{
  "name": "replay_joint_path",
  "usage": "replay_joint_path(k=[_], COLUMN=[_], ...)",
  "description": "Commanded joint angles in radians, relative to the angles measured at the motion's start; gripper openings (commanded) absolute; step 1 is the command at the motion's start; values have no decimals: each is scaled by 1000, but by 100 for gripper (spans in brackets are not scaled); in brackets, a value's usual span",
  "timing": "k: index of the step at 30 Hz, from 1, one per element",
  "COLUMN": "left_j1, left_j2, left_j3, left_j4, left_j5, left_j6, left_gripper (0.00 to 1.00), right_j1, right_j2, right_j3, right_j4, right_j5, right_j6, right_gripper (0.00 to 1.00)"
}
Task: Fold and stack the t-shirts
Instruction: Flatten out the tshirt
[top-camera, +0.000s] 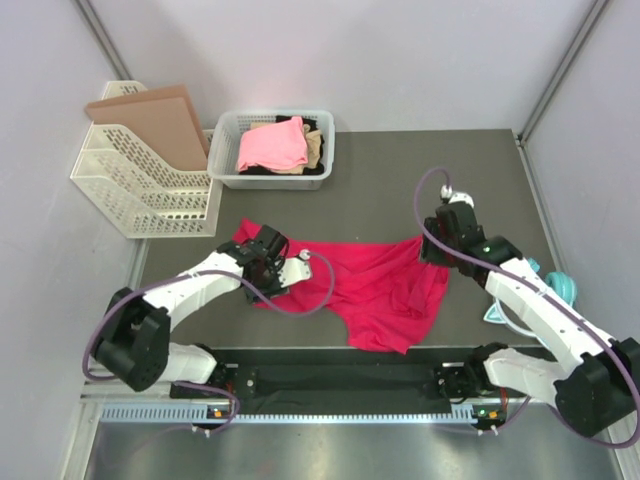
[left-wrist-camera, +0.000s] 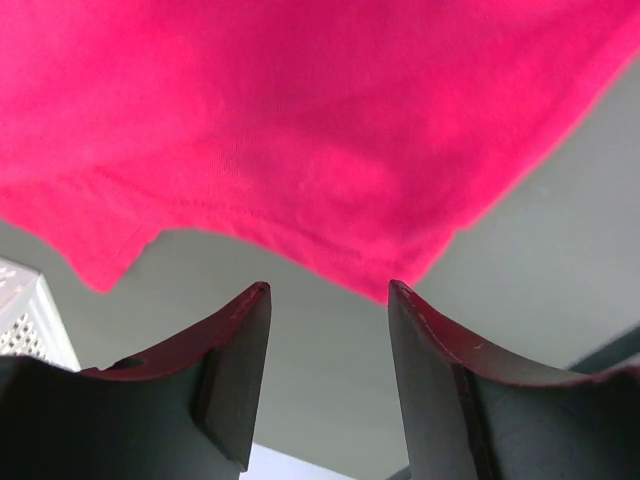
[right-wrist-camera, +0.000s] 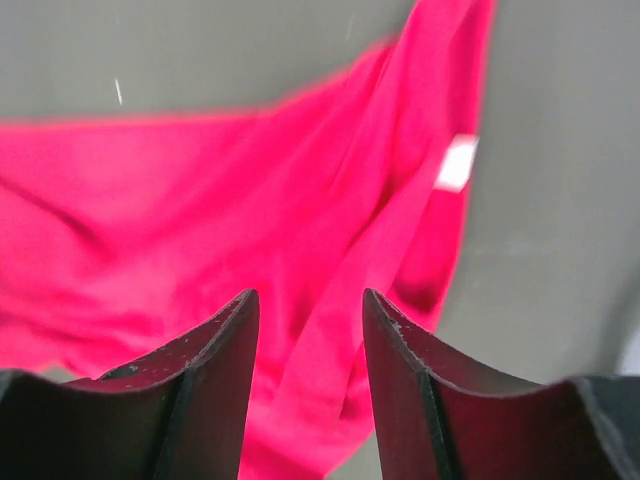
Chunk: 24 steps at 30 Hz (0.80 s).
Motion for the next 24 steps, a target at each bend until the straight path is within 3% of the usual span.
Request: replay_joint_path(k=[1,12,24], left_j1=[-3,-12,-47], left_j2=[51,51,42], left_j3=[54,43,12], left_j4=[86,75,48], left_j5=[12,43,36], left_j6=[-33,-42,-43], left_gripper=[56,55,56], right_j1=[69,261,305], right_j2=[-45,7,7], right_j3=[-102,-254,-243], right_j4=[5,83,-4], right_j5=[-91,-96,10], right_j6=[91,230,243], right_gripper=[46,45,43])
